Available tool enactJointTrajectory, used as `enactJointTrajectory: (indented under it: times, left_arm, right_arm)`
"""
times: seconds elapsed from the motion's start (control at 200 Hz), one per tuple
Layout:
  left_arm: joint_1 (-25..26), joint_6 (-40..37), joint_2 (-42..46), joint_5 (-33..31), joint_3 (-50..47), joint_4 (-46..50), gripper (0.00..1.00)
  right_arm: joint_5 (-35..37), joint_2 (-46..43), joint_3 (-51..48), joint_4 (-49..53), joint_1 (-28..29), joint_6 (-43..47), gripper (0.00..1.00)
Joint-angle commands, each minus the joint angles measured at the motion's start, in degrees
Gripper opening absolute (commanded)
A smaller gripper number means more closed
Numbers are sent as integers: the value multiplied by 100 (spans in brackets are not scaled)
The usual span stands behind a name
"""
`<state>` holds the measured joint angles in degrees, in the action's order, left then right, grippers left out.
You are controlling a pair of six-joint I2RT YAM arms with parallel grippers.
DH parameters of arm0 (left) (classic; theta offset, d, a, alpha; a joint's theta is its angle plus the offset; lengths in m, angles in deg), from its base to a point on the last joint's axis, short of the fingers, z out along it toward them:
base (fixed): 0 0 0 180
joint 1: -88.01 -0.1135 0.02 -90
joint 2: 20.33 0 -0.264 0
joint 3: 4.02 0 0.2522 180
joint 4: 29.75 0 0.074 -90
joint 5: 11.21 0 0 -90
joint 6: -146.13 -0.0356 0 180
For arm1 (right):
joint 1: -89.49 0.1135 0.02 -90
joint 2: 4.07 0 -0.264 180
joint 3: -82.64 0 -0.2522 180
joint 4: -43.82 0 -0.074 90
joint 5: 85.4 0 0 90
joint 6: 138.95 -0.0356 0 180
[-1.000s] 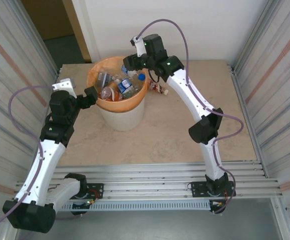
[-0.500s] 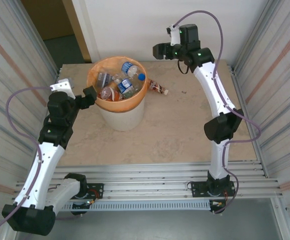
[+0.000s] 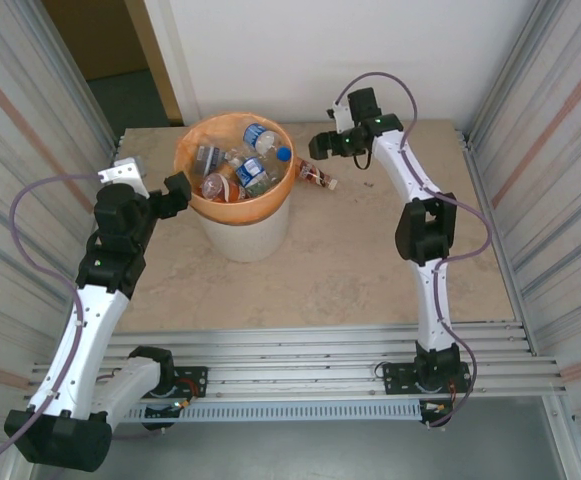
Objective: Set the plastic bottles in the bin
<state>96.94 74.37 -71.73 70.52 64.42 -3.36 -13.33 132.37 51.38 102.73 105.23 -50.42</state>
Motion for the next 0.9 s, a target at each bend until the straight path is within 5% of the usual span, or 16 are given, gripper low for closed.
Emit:
enactJointTrajectory:
  times: [0.0, 0.25, 0.897]
  left_arm:
    - [-40, 4, 104, -157, -45, 14, 99]
    - [-49, 27, 105, -113, -68, 12, 99]
    - [-50, -8, -17, -88, 231, 220, 99]
  right_arm:
    - [-92, 184, -21, 20, 41, 455, 93]
    - [518, 703, 92, -92, 286, 1082, 95]
    - [558, 1850, 1315, -46, 455, 1378, 98]
